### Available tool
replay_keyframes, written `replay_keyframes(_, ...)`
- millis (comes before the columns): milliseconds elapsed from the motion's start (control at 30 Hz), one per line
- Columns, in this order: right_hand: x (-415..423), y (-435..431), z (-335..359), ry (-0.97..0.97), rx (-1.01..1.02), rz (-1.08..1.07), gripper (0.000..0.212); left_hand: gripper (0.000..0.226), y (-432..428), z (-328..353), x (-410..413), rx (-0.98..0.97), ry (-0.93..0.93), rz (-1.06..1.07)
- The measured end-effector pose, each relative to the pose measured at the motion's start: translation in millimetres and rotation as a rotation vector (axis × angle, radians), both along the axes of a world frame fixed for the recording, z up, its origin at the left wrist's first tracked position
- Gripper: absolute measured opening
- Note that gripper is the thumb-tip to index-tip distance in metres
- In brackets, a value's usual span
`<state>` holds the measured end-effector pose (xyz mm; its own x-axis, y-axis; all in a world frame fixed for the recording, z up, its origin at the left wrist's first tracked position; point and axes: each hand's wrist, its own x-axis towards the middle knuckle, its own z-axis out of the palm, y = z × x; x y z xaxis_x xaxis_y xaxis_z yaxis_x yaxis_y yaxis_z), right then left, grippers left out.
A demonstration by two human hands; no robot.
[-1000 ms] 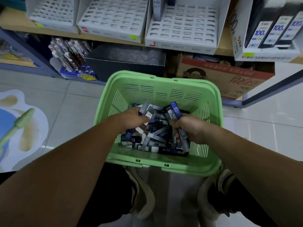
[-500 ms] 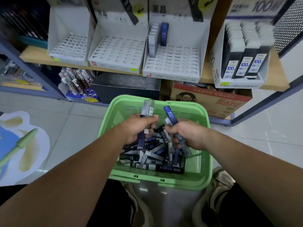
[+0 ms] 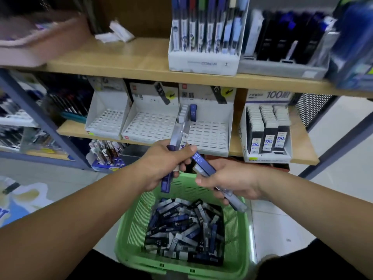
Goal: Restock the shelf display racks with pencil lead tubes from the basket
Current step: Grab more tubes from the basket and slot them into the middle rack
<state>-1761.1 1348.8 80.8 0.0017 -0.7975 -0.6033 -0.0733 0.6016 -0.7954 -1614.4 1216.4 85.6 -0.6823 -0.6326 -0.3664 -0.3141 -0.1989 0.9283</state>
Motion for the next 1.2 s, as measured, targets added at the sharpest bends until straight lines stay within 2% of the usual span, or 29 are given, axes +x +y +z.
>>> replay_keyframes(233,-13,6,12,-0.094,-0.005,-0.159,0.027,0.027,13,15,-18,-0.057,-0.029,-0.147)
replay_keyframes(367,-30,16,11,-0.022,0.016,-0.180,0.029,0.033,24,13,-38,-0.062,-0.079,-0.179)
replay_keyframes(433,-44,22,11,0.007,0.008,-0.269,0.036,0.037,24,13,-48,-0.052,-0.080,-0.213)
replay_keyframes(533,-69,30,11,0.032,-0.102,-0.467,0.036,0.036,22,14,-63,-0.002,-0.066,-0.264)
replay_keyframes(667,-94,36,18,0.064,-0.336,-0.654,0.024,0.035,28,16,-87,0.064,-0.067,-0.318)
replay_keyframes(733,-102,40,21,0.023,-0.388,-0.646,0.023,0.032,33,16,-98,0.059,-0.091,-0.363)
replay_keyframes(867,-118,51,19,0.151,-0.359,-0.595,0.011,0.030,42,16,-115,0.056,-0.113,-0.415)
replay_keyframes(1067,-150,79,11,0.090,-0.294,-0.786,0.020,0.031,33,9,-130,0.157,-0.013,-0.311)
replay_keyframes(1133,-154,88,9,0.066,-0.255,-0.745,0.017,0.030,31,7,-137,0.143,0.015,-0.236)
replay_keyframes(1200,-155,96,7,0.141,-0.202,-0.627,0.012,0.030,31,6,-143,0.097,0.034,-0.177)
